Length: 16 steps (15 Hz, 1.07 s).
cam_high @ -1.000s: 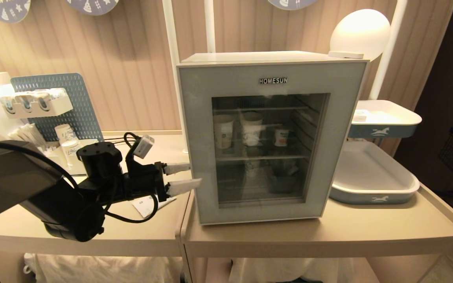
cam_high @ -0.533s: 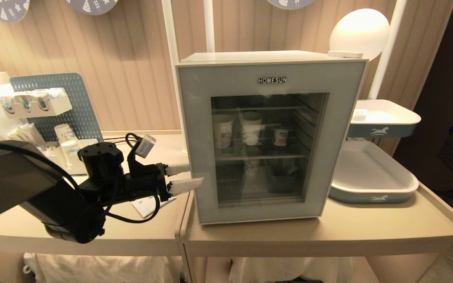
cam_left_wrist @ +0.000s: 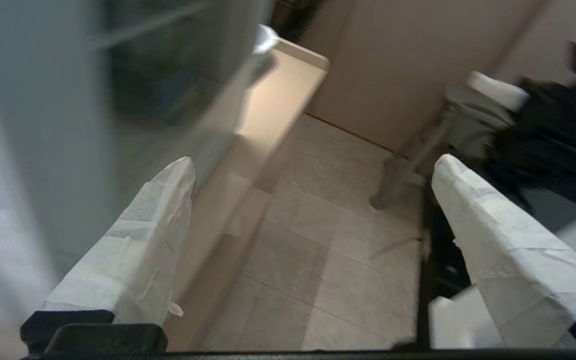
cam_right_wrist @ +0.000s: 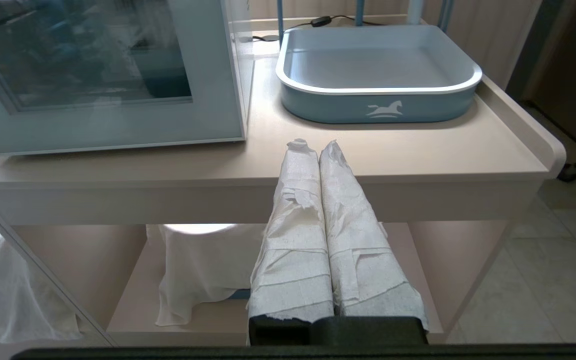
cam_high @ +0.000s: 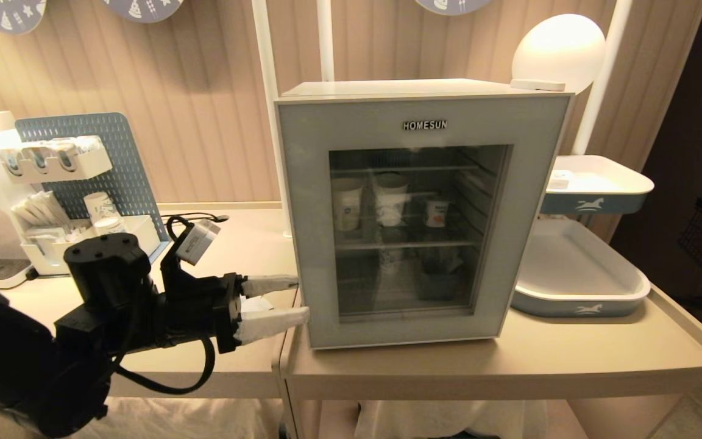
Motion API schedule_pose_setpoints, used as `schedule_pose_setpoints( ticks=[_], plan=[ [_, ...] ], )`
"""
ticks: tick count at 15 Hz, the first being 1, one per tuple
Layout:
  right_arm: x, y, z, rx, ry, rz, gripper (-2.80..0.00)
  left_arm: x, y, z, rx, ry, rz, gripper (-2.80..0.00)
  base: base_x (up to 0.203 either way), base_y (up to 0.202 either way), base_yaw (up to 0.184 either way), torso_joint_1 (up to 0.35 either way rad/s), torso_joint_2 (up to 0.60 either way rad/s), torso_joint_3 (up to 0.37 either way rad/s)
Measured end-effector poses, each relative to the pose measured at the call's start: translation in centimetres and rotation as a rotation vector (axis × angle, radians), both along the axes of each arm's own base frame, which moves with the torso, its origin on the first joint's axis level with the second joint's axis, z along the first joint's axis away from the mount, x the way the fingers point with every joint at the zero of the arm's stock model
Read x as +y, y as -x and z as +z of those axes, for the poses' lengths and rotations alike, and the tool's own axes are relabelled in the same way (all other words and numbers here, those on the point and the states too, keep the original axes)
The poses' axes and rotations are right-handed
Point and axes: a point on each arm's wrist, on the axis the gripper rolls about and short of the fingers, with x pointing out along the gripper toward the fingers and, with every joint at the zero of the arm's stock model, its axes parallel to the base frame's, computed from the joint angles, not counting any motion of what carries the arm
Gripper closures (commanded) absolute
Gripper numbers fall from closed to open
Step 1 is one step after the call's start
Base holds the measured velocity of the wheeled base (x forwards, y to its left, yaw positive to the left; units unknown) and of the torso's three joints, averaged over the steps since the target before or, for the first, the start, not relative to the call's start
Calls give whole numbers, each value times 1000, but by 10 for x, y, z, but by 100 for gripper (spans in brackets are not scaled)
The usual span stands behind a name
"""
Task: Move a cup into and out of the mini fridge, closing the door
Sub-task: Open the freezer door
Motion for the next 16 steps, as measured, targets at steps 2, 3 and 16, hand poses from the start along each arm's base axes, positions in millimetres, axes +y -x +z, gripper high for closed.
schedule_pose_setpoints(
  ticks=[2,3,16],
  plan=[
    [0,0,0,0,0,0,0,-2,19,5,-7,1,-25,-280,0,0,0,0,0,0],
    [0,0,0,0,0,-1,0,-1,22,9,-21,4,-19,-280,0,0,0,0,0,0],
    [0,0,0,-1,0,0,0,23,-60,-20,-2,-5,137,-280,0,0,0,0,0,0]
  ],
)
